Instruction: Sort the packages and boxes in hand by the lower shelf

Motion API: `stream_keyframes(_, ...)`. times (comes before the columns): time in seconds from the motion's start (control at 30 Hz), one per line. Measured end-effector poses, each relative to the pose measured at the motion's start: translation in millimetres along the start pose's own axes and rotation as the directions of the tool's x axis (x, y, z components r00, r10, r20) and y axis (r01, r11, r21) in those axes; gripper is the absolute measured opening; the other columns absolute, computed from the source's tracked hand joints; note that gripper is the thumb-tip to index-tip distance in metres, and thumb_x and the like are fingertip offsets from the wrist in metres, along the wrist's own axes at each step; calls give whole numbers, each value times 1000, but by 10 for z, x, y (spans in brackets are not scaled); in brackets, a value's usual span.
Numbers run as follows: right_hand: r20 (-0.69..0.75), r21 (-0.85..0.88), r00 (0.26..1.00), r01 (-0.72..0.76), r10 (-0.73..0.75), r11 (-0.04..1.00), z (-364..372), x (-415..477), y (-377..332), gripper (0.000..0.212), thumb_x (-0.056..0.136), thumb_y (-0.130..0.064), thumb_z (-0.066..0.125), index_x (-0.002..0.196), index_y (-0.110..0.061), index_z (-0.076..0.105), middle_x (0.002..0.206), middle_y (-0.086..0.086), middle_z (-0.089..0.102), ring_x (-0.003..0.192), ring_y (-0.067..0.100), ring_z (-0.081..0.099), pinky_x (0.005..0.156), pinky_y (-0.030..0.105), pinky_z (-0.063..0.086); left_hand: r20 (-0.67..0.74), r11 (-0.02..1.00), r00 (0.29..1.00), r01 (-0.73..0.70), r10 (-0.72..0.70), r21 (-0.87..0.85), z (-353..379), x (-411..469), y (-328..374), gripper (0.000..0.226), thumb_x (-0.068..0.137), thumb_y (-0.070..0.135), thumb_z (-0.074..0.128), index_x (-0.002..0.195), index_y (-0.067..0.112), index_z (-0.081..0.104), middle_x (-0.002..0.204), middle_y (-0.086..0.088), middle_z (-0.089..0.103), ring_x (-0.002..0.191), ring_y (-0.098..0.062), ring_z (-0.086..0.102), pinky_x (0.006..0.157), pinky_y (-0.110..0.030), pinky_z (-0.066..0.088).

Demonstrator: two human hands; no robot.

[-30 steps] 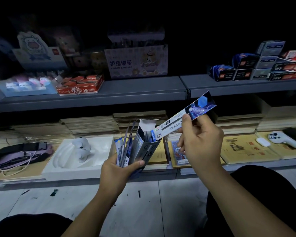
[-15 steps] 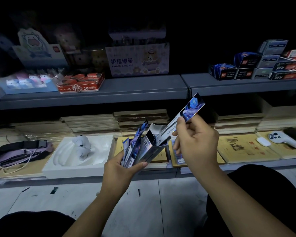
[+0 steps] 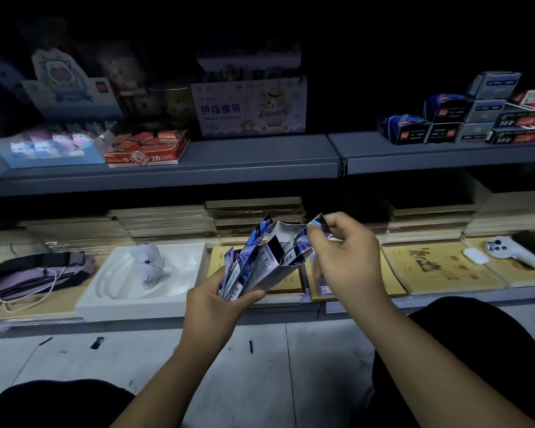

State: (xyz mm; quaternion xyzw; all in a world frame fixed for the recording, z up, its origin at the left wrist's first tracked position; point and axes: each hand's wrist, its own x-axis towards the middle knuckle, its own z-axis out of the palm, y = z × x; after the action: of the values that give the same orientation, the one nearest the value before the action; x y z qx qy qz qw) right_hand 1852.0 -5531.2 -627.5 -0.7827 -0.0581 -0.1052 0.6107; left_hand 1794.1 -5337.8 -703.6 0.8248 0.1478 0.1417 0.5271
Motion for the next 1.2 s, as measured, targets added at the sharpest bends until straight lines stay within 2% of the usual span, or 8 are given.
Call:
stream_keyframes(0.27, 170, -181, 984, -21, 52, 983, 23, -54, -10, 16, 97, -13, 64, 82, -12, 69, 58, 6, 68, 37, 15, 62, 39, 18, 40, -17, 993, 997, -80, 82, 83, -14, -28, 52, 58, 70, 37, 88, 122, 28, 65, 93, 26, 64, 89, 2, 65, 62, -9, 53)
stream_keyframes(0.37, 243, -206, 963, -67, 118, 976, 32, -80, -19, 16, 99, -14, 62, 85, -12, 70, 55, 9, 68, 33, 12, 59, 37, 20, 40, -14, 980, 991, -130, 134, 149, 4, -31, 21, 61, 69, 36, 89, 124, 21, 69, 101, 14, 70, 88, -4, 67, 64, -6, 51)
stream_keyframes(0.47, 267, -189, 943, -150, 198, 971, 35, -99, -49, 17, 101, -15, 59, 89, -10, 70, 56, 14, 68, 28, 9, 54, 32, 19, 36, -9, 978, 990, -138, 141, 154, 13, -15, -35, 67, 69, 36, 89, 130, 21, 67, 114, 7, 72, 94, -8, 68, 68, -3, 51)
stream_keyframes(0.67, 340, -17, 887, -326, 312, 945, 37, -99, -63, 18, 106, -11, 53, 102, -2, 67, 64, 18, 72, 42, 18, 66, 35, 25, 42, -7, 956, 976, -210, 216, 207, 10, -12, -49, 61, 70, 38, 88, 126, 25, 69, 110, 12, 71, 93, 0, 66, 71, -3, 50)
stream_keyframes(0.77, 415, -6, 842, -376, 345, 926, 48, -119, -51, 20, 107, -8, 47, 108, -3, 66, 60, 22, 70, 46, 28, 65, 39, 27, 44, -4, 942, 970, -235, 243, 238, 23, -16, -52, 59, 71, 40, 88, 125, 24, 69, 110, 11, 73, 92, -6, 68, 70, -3, 49)
stream_keyframes(0.9, 547, 1, 752, -440, 368, 898, 27, -126, -124, 28, 106, -1, 36, 115, 0, 62, 65, 27, 67, 46, 27, 65, 35, 22, 35, -28, 935, 957, -274, 287, 224, -5, -4, -60, 50, 71, 33, 90, 117, 20, 73, 102, 9, 75, 88, -6, 68, 70, -2, 46)
stream_keyframes(1.07, 643, -109, 657, -429, 392, 897, -32, -127, -223, 26, 108, -8, 30, 104, -11, 56, 48, 10, 58, 31, 11, 50, 36, 22, 23, -30, 910, 930, -351, 366, 221, -25, -52, -15, 40, 71, 25, 90, 106, 15, 74, 91, 11, 72, 84, 8, 63, 67, 0, 43)
stream_keyframes(1.2, 663, -151, 624, -429, 413, 891, -11, -78, -163, 27, 107, -15, 35, 120, -7, 56, 50, 15, 55, 36, 18, 45, 35, 21, 25, -22, 903, 922, -373, 386, 215, -49, -32, 10, 42, 71, 29, 89, 108, 16, 75, 93, 13, 72, 85, 10, 62, 69, 0, 43)
